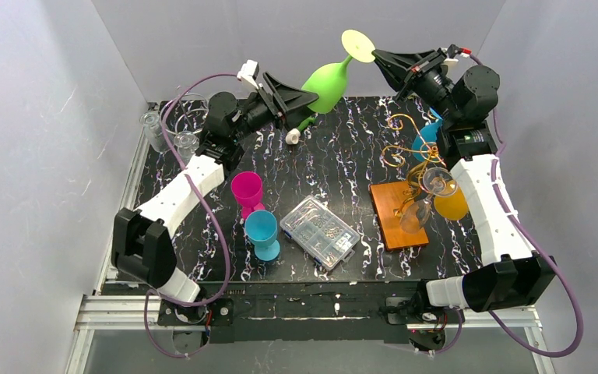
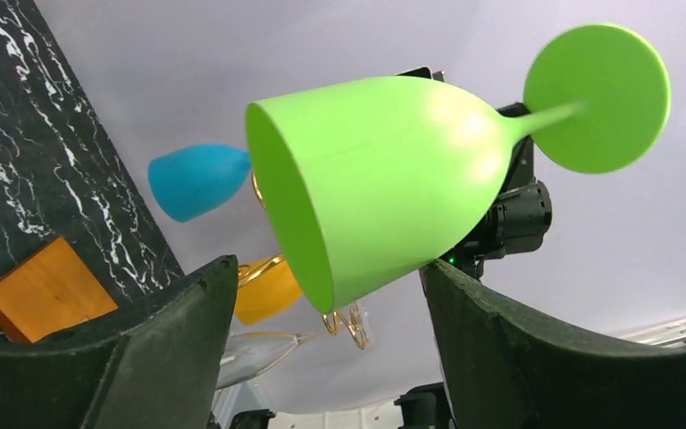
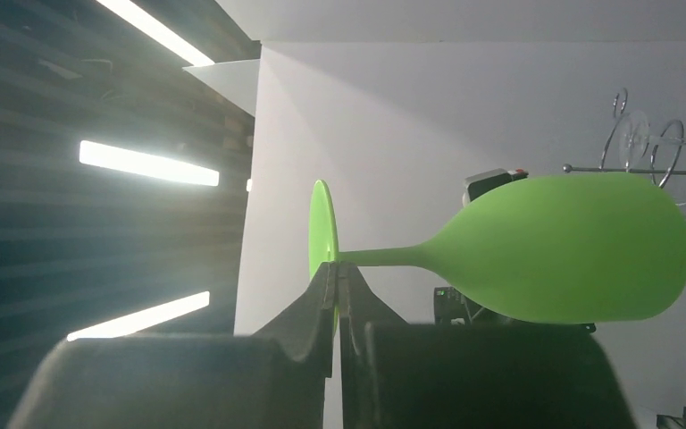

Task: Take the wine glass off the wine glass rack
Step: Place the wine glass at the center of the board.

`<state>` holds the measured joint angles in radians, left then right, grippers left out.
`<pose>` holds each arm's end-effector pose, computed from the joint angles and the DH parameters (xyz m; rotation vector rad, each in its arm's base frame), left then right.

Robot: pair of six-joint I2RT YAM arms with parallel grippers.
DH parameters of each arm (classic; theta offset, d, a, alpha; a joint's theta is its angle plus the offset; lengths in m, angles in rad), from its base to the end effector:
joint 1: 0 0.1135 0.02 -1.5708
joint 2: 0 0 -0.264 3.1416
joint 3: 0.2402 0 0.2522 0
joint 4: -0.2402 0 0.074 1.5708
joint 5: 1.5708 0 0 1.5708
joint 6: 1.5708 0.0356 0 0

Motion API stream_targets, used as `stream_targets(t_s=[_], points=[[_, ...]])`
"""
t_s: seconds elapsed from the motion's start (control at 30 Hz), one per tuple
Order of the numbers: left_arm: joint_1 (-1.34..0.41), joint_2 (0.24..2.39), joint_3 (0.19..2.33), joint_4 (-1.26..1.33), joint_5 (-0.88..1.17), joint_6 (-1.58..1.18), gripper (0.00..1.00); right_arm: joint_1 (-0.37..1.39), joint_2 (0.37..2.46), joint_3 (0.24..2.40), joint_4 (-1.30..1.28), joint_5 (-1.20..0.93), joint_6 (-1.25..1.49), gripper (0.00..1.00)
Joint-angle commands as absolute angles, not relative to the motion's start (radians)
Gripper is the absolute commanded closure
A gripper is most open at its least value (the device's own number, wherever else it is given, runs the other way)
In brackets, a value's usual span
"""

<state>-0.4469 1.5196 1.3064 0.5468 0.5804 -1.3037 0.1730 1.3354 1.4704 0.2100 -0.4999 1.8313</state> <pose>0.3132 -0.1717 0.4179 -0.0481 1.5432 -1.8080 0.2848 0.0671 0.4982 0.7256 1.3907 1.9694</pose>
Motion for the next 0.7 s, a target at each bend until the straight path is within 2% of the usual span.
stream_targets(t_s=[0.0, 0.33, 0.47, 0.67], points=[[-0.427, 1.536, 1.333, 0.785, 0.607, -1.437, 0.27, 0.178, 1.334, 1.517, 0.314, -0.498, 1.874, 0.99], [-0.426, 1.550, 1.347, 0.938, 0.586, -1.569, 0.40, 0.178, 1.343, 1.445, 0.430, -0.505, 1.943, 0.99], [-0.430, 1.548, 1.350, 0.995, 0.573, -1.623, 0.44, 0.178, 1.359, 1.393, 0.559, -0.521, 2.026, 0.99], [-0.444, 1.539, 1.364, 1.019, 0.567, -1.654, 0.54, 0.178, 1.352, 1.374, 0.574, -0.512, 2.038, 0.99]])
